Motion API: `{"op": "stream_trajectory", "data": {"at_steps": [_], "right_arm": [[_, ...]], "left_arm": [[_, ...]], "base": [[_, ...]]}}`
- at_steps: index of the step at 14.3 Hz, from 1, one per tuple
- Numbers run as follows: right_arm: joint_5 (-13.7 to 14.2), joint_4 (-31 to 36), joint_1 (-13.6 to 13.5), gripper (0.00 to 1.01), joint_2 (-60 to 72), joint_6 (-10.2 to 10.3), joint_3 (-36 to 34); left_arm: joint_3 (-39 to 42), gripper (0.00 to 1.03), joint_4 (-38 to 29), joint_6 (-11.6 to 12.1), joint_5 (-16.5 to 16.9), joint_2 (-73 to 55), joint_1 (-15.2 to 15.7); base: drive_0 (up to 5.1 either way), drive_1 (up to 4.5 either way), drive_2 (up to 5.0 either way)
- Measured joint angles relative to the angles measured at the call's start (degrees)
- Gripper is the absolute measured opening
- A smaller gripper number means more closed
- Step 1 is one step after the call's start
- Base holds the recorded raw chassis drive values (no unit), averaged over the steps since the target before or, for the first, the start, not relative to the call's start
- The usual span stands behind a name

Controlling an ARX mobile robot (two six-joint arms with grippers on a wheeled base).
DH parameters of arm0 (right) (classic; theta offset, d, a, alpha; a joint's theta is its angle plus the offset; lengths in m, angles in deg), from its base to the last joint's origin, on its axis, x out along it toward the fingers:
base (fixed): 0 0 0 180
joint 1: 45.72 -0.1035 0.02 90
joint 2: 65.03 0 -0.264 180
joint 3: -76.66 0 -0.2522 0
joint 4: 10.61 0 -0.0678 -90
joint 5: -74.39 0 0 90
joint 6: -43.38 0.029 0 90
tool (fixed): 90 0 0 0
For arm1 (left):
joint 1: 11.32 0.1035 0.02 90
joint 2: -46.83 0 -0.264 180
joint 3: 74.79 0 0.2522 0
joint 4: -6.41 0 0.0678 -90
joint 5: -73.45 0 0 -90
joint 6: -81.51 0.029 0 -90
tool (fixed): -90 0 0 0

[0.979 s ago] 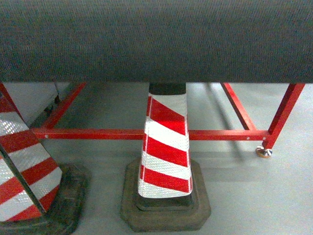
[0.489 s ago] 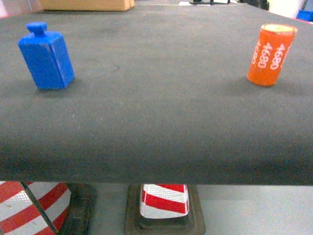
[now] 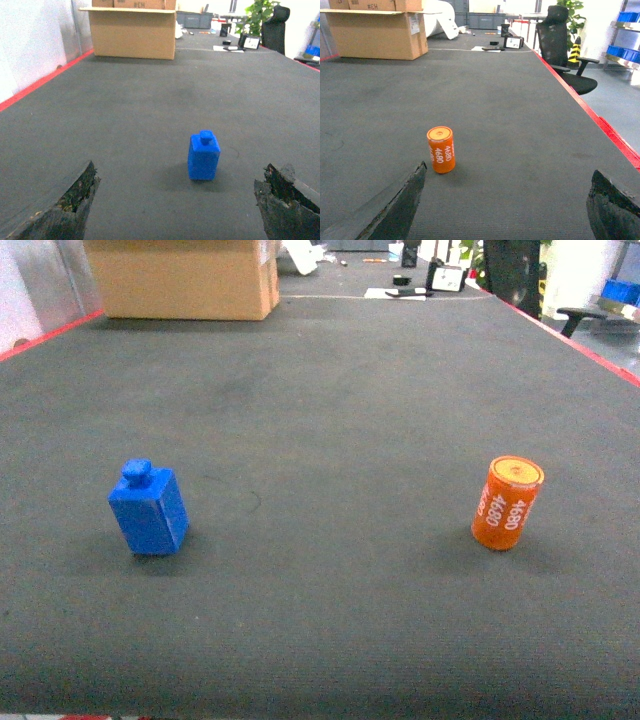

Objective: Sort blue parts and orange caps into right shelf containers

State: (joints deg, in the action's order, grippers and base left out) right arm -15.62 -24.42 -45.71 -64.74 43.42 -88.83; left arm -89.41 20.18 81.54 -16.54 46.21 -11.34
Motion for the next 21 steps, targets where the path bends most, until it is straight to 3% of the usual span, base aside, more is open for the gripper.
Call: {"op": "stream_trajectory", "data": {"at_steps": [21], "right_arm": [[0.0, -0.2, 0.0, 0.98, 0.0, 0.0, 0.0]], "left_arm": [[0.0, 0.98, 0.2, 0.0, 0.0, 0.0, 0.0]], "base": [[0.0, 0.0, 0.0]]}}
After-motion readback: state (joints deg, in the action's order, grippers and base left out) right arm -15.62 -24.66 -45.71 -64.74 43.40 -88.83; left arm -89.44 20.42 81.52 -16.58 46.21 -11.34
